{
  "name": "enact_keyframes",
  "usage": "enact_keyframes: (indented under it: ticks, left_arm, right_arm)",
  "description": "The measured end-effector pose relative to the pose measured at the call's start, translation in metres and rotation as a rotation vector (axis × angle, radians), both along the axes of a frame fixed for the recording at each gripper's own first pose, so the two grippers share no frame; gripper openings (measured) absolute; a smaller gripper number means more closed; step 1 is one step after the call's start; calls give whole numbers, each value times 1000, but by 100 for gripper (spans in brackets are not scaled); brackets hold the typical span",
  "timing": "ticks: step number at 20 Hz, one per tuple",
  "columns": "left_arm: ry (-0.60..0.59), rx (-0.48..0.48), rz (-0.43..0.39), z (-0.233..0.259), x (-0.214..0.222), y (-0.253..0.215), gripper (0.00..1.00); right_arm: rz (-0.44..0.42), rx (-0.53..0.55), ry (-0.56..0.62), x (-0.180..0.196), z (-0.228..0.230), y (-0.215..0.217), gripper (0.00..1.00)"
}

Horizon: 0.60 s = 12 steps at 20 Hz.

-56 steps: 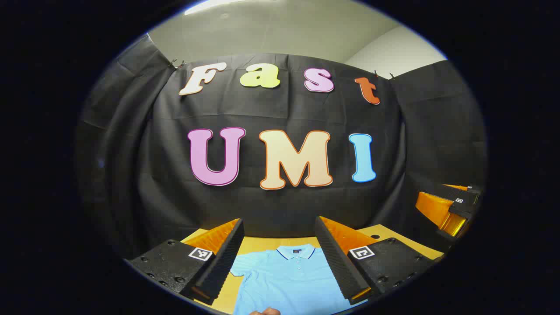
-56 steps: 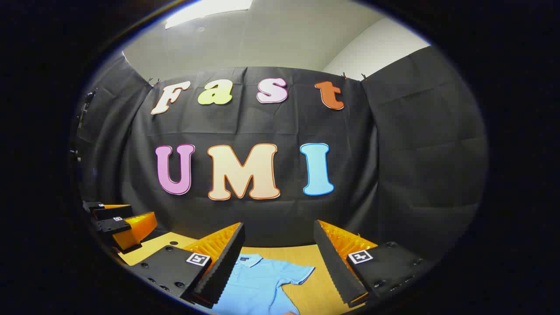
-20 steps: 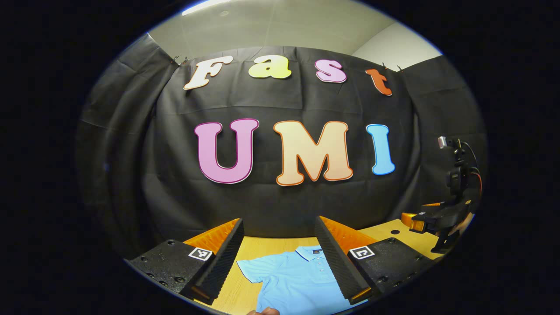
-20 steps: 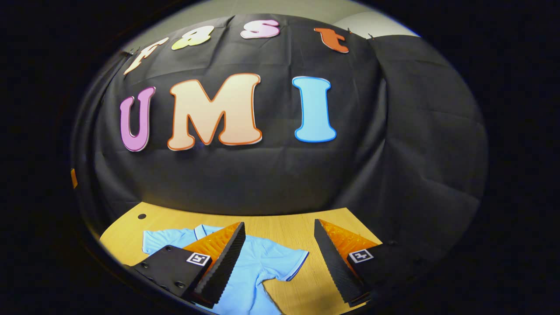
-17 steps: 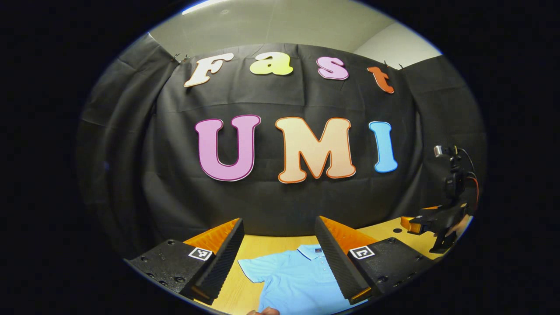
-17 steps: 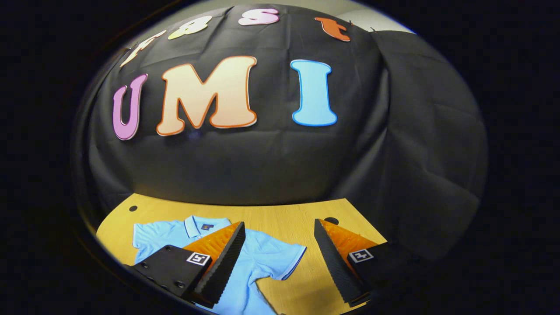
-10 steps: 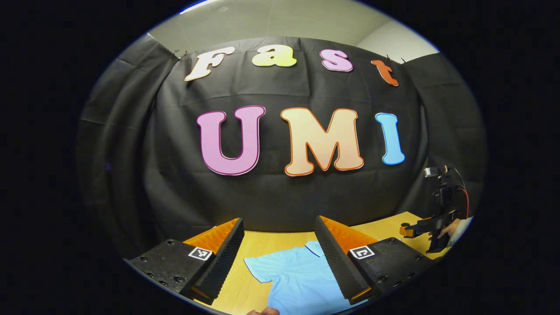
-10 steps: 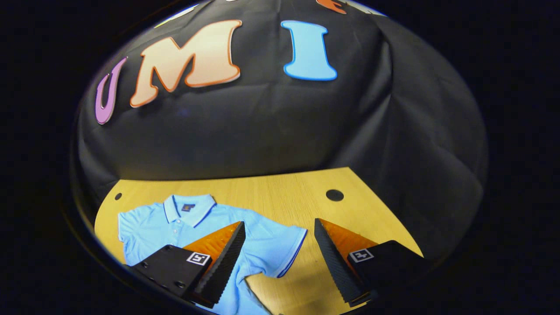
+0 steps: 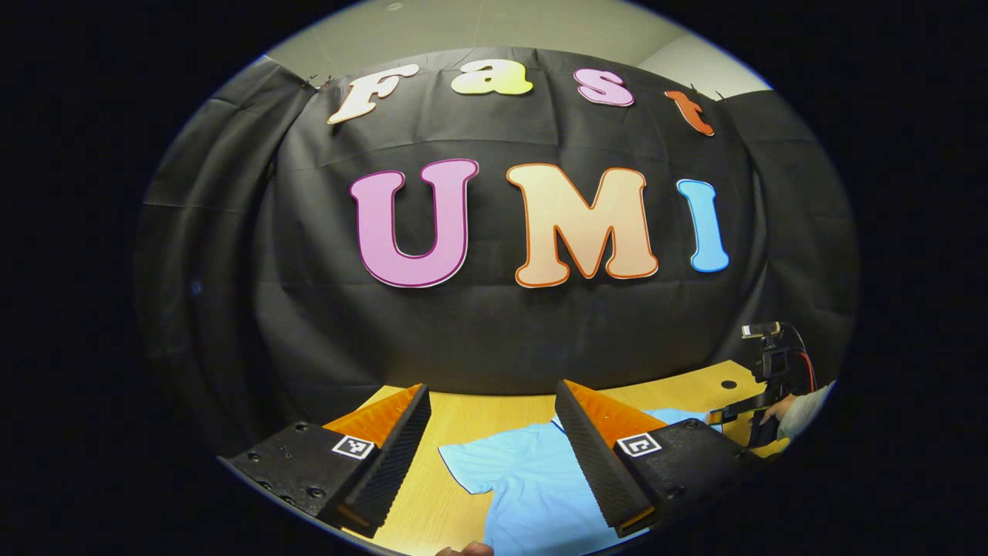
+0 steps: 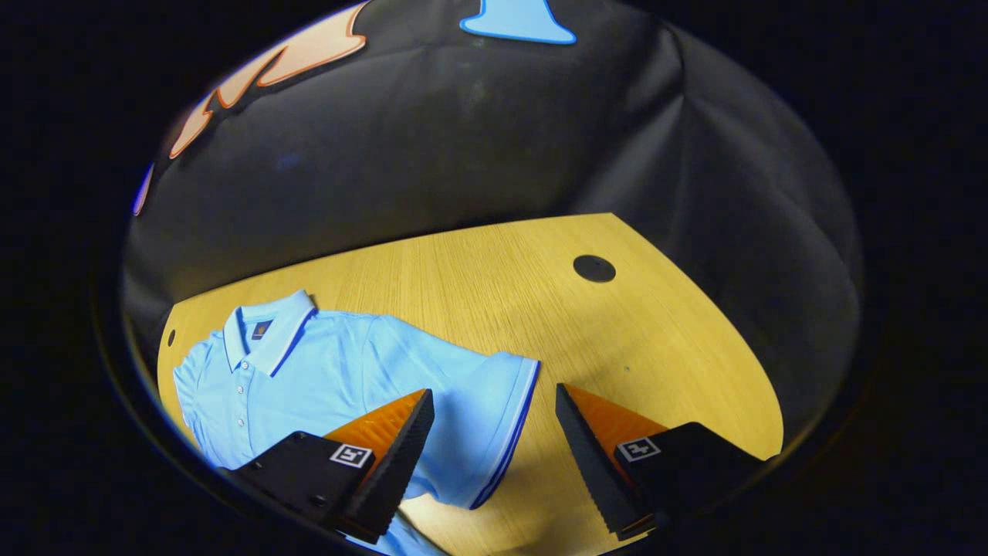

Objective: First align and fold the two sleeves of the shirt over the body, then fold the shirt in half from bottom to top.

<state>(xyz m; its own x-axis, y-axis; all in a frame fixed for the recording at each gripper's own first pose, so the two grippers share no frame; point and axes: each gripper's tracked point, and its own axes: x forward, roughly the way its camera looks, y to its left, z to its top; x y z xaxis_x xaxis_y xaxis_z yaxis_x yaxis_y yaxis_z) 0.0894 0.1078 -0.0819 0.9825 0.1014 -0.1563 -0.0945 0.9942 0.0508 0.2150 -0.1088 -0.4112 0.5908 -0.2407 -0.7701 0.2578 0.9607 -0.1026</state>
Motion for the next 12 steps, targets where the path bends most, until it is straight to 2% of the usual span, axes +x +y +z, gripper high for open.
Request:
enact_keyframes:
  ticks: [3,5,6,7,9,11,12]
  left_arm:
    - [18,-13,10,-7,2,2,98]
    - [21,-18,15,-10,1,5,98]
    - [22,-18,17,-10,1,6,98]
    - [23,-19,20,-11,1,7,98]
    - [31,-27,25,-14,0,8,98]
    - [40,-33,33,-17,-1,10,98]
    - [39,-33,37,-16,-2,11,98]
  right_arm:
    - [-15,2,22,1,-10,0,99]
    - [-16,37,77,-9,-22,6,98]
    - [-23,32,51,-3,-21,5,96]
    - [-30,42,62,-4,-23,8,89]
    - [-37,65,50,-3,-22,13,55]
    - [-65,86,31,2,-16,20,4]
    - [-62,100,25,1,-14,27,4]
